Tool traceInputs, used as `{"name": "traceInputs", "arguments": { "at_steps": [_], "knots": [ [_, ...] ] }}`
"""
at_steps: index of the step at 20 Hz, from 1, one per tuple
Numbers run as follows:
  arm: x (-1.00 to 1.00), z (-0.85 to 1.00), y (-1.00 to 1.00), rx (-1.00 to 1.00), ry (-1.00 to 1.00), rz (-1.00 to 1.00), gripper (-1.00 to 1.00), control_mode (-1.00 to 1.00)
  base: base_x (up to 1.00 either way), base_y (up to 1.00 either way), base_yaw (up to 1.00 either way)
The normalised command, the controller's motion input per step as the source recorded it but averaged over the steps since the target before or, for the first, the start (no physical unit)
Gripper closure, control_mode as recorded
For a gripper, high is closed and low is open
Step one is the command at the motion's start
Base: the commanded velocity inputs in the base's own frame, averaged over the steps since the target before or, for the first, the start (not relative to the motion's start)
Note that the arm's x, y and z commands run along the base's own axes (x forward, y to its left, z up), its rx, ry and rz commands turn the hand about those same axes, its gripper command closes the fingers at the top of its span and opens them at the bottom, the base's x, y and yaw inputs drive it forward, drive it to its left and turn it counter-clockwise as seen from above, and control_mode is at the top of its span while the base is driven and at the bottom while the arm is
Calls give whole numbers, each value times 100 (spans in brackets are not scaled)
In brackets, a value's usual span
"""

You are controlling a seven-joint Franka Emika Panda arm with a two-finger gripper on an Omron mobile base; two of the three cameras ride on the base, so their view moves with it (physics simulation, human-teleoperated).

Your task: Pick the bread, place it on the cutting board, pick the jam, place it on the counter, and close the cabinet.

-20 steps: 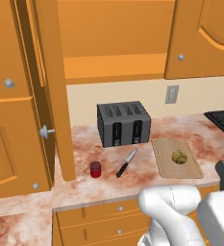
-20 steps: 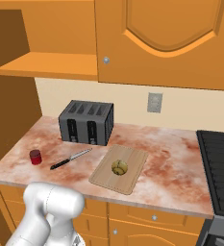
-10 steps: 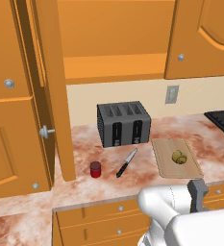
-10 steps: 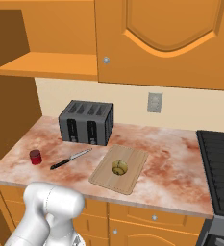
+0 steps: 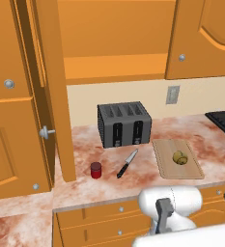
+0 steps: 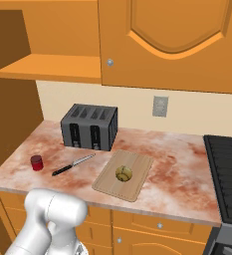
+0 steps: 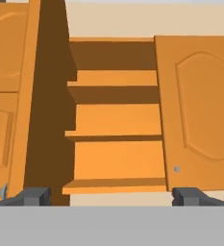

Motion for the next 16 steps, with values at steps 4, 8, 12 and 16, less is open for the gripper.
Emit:
{"name": "traceInputs", "arguments": {
  "at_steps": [4, 8, 12, 16],
  "knots": [
    [9, -12, 34, -1, 0, 0, -100, -100, 0, 0, 0],
    [8, -11, 33, -1, 0, 0, -100, -100, 0, 0, 0],
    [8, -10, 37, -2, 0, 0, -100, -100, 0, 0, 0],
    [8, -8, 37, -1, 0, 0, -100, -100, 0, 0, 0]
  ]
}}
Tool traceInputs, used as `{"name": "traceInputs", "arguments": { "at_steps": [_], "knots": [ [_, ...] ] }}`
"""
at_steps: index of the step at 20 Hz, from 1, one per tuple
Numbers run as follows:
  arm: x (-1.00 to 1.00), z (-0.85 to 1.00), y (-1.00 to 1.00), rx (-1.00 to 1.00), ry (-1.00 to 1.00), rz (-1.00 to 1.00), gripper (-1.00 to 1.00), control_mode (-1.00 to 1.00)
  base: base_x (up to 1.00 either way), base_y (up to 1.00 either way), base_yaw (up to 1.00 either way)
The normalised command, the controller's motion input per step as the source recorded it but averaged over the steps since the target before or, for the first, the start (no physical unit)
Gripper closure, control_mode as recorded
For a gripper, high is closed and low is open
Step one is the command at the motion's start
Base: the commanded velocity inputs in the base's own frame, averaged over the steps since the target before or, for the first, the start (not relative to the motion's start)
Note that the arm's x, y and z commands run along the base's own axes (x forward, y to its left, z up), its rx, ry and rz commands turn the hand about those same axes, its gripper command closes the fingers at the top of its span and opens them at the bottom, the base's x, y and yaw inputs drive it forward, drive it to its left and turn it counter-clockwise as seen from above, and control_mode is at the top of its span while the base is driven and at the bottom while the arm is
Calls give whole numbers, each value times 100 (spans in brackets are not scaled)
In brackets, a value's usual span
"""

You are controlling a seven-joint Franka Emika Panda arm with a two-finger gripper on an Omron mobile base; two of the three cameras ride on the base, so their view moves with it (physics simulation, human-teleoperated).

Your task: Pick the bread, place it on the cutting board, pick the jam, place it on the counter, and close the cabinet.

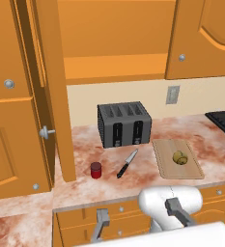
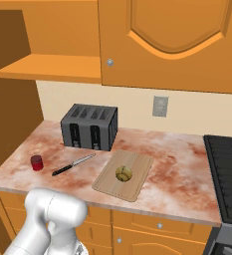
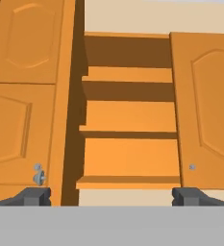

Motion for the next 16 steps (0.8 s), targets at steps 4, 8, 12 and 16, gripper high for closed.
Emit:
{"name": "traceInputs", "arguments": {
  "at_steps": [4, 8, 12, 16],
  "knots": [
    [9, 0, 33, 0, 0, 0, -100, -100, 0, 0, 0],
    [7, 0, 33, 0, 0, 0, -100, -100, 0, 0, 0],
    [1, -2, 33, 0, 0, 0, -100, -100, 0, 0, 0],
    [0, -6, 24, 0, 0, 0, -100, -100, 0, 0, 0]
  ]
}}
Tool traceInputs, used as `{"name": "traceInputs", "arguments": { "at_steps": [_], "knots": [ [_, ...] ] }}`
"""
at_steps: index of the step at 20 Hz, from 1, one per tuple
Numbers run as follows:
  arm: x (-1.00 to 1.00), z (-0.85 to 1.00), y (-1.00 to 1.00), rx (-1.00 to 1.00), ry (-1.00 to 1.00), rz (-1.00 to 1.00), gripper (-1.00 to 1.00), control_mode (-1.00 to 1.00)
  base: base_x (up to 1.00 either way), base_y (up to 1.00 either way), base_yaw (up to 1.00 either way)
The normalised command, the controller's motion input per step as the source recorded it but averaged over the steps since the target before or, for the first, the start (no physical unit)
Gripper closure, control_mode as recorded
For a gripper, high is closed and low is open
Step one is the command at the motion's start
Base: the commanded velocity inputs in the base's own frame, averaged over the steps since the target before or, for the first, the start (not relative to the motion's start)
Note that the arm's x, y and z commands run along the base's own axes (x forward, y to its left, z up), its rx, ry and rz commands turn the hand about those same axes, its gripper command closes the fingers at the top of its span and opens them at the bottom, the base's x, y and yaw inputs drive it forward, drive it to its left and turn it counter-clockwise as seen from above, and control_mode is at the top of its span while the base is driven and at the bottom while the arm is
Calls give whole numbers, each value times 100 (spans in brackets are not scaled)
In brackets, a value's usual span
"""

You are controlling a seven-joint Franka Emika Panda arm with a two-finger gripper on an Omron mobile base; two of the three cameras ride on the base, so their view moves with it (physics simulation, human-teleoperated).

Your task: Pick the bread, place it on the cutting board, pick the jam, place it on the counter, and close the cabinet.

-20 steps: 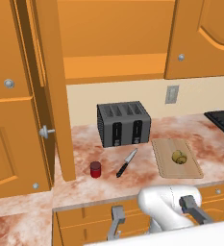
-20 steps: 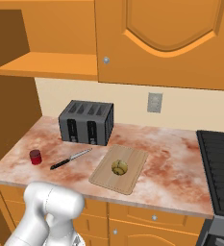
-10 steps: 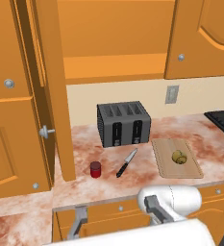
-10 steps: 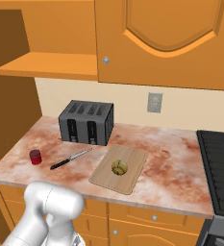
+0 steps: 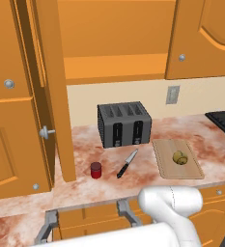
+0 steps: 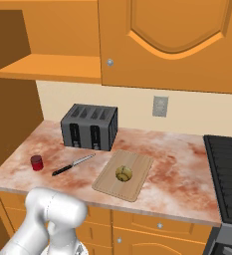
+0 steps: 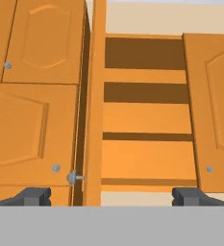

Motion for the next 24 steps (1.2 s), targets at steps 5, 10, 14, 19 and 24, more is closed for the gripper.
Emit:
{"name": "traceInputs", "arguments": {
  "at_steps": [5, 10, 14, 19, 24],
  "knots": [
    [0, -6, 14, 0, 0, -6, -100, -100, 0, 0, 0],
    [13, -5, 16, 0, 0, -9, -100, -100, 0, 0, 0],
    [19, -7, 20, 0, 0, -8, -100, -100, 0, 0, 0],
    [25, -8, 21, 0, 0, -8, -100, -100, 0, 0, 0],
    [26, -7, 15, 0, 0, -7, -100, -100, 0, 0, 0]
  ]
}}
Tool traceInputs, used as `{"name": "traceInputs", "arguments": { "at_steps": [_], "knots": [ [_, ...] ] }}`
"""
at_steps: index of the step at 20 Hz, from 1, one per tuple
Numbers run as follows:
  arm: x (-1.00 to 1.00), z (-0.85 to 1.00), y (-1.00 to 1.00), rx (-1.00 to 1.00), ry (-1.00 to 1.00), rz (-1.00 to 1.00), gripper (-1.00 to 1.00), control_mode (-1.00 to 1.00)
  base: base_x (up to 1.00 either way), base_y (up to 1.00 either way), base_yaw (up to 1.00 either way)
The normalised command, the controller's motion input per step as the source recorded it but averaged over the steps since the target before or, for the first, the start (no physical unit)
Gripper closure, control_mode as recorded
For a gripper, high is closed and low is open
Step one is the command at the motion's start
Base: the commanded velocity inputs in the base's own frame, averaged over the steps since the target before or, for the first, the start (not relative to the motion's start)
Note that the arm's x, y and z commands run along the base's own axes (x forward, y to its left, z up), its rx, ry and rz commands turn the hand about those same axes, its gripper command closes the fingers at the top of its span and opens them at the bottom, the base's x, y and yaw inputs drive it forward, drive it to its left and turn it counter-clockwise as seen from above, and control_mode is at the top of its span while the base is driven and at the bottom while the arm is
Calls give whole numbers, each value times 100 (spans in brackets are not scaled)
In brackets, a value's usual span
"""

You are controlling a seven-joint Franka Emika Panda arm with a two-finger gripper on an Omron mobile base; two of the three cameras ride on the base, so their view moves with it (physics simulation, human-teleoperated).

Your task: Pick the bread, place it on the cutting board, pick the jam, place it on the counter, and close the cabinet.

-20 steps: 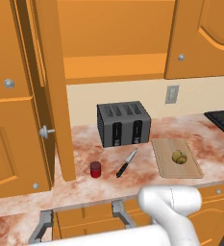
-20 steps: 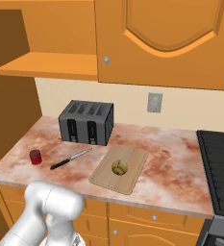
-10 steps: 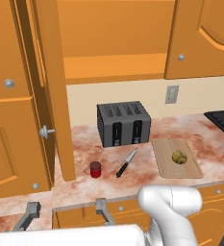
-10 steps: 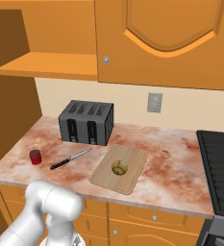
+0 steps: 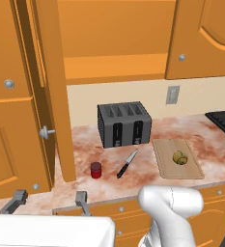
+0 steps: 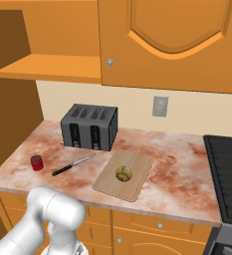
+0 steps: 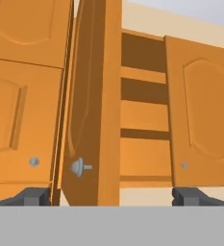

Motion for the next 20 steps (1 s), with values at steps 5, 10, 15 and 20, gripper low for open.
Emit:
{"name": "traceInputs", "arguments": {
  "at_steps": [5, 10, 15, 20],
  "knots": [
    [30, -8, 7, 0, 0, -4, -100, -100, 0, 0, 0],
    [30, -9, 10, 0, 0, -3, -100, -100, 0, 0, 0],
    [35, -8, 18, 0, 0, -5, -100, -100, 0, 0, 0],
    [32, -6, 15, 0, 0, -4, -100, -100, 0, 0, 0]
  ]
}}
